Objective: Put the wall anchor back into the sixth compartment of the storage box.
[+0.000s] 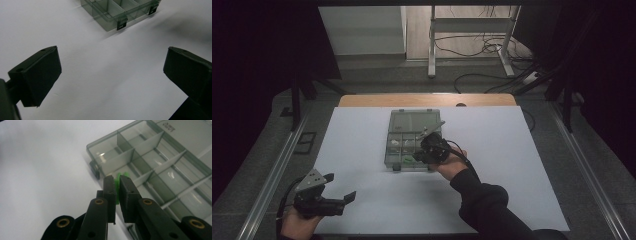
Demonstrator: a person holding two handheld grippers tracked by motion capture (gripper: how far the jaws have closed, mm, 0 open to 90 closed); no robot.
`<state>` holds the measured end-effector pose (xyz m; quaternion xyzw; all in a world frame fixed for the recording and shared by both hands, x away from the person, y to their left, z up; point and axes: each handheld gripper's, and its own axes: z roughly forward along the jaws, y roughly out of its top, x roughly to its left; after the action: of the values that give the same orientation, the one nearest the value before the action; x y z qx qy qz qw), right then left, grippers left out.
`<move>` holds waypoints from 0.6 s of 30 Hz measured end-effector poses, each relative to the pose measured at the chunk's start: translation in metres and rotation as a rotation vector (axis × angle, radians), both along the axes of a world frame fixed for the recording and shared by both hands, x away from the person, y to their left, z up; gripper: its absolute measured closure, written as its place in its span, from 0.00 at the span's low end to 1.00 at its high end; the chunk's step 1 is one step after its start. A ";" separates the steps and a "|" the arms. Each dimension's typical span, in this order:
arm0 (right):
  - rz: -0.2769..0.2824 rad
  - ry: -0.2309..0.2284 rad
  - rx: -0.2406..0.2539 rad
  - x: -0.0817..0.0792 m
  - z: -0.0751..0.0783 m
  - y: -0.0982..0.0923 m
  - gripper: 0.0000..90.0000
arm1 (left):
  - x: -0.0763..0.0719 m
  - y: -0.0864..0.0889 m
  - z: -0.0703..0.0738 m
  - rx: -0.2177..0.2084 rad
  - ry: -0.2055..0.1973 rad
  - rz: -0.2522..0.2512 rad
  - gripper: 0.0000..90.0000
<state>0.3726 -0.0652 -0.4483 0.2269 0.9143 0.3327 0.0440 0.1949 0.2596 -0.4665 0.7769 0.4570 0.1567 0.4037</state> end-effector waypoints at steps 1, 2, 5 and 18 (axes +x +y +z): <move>0.005 -0.008 0.002 0.002 -0.001 0.002 0.91 | 0.000 0.000 0.000 0.000 0.000 0.000 0.03; 0.003 -0.013 0.002 0.003 -0.001 0.005 0.91 | 0.000 0.000 0.000 0.000 0.000 0.000 0.03; -0.004 -0.011 0.000 0.008 -0.003 0.014 0.91 | 0.000 0.000 0.000 0.001 -0.001 0.000 0.03; -0.007 -0.029 -0.013 0.013 -0.011 0.028 0.82 | -0.001 0.001 0.000 0.000 -0.002 -0.001 0.03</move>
<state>0.3852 -0.0369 -0.4588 0.2249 0.9148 0.3301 0.0600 0.1943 0.2607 -0.4666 0.7770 0.4563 0.1573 0.4043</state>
